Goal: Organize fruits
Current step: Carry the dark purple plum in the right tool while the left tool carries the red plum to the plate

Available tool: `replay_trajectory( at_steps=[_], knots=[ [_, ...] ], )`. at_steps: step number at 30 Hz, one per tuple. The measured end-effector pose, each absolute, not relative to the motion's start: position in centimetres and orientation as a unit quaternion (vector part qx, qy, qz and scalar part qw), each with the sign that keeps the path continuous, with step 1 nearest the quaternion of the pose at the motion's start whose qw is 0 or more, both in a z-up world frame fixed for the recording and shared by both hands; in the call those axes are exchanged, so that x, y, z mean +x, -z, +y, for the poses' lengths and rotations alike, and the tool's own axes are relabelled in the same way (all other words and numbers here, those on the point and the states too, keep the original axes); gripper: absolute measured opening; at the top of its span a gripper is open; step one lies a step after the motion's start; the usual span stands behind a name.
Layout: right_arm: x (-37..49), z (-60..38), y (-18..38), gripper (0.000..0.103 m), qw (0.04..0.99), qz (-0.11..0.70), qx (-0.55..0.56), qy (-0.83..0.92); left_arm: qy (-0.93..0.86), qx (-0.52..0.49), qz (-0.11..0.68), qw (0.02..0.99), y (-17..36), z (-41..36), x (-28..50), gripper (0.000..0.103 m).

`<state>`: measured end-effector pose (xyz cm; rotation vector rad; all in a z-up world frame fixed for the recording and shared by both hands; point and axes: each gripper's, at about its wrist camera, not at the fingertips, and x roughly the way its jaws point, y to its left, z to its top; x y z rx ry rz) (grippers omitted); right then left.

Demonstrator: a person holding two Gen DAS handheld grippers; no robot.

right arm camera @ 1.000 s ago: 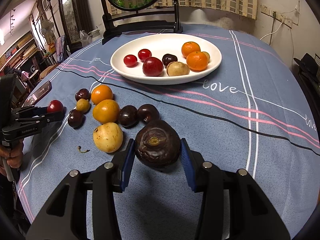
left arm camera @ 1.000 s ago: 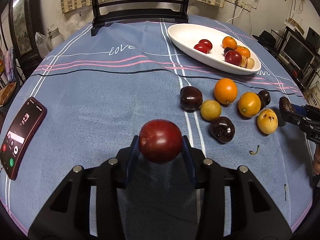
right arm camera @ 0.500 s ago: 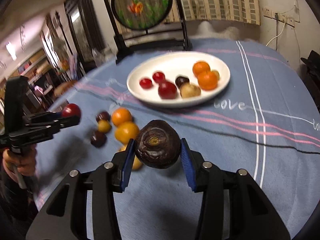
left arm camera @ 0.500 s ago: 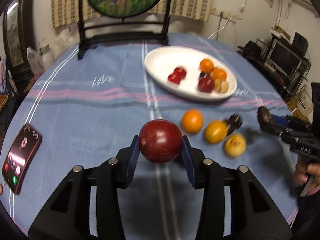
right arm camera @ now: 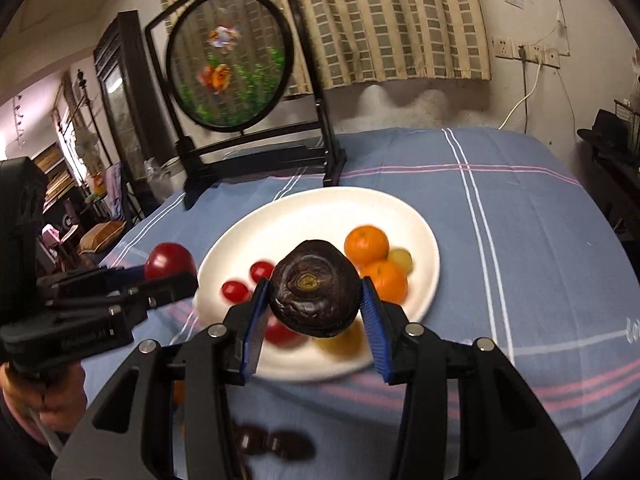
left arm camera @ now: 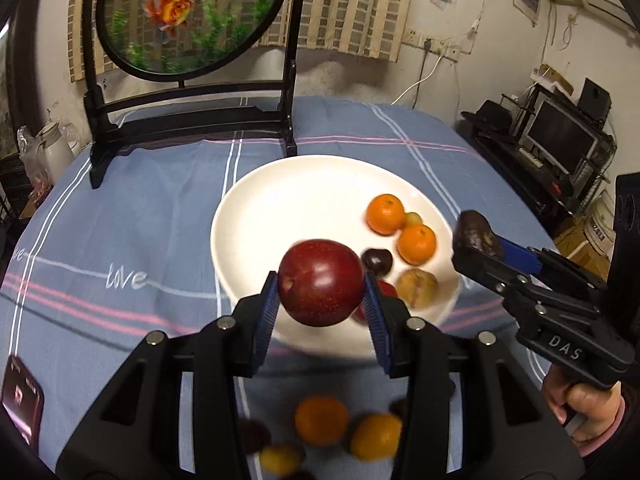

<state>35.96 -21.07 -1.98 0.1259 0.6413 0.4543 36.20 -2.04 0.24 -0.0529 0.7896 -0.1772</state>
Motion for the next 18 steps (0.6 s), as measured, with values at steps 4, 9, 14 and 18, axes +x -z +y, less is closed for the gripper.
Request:
replay_trajectory(
  at_steps=[4, 9, 14, 18],
  knots=[
    [38.8, -20.1, 3.1, 0.045, 0.920, 0.325, 0.049, -0.212, 0.072, -0.028, 0.405, 0.911, 1.2, -2.0, 39.0, 0.042],
    [40.0, -19.5, 3.4, 0.060, 0.922, 0.326, 0.035, -0.208, 0.059, -0.026, 0.408, 0.911, 1.2, -1.8, 39.9, 0.061],
    [37.1, -20.2, 0.8, 0.064, 0.930, 0.304, 0.021, -0.205, 0.035, -0.021, 0.368, 0.929, -2.3, -0.1, 36.1, 0.091],
    [32.2, -20.0, 0.0, 0.064, 0.926, 0.294, 0.000, -0.237, 0.027, -0.041, 0.358, 0.933, -2.6, 2.3, 31.6, 0.098]
  ],
)
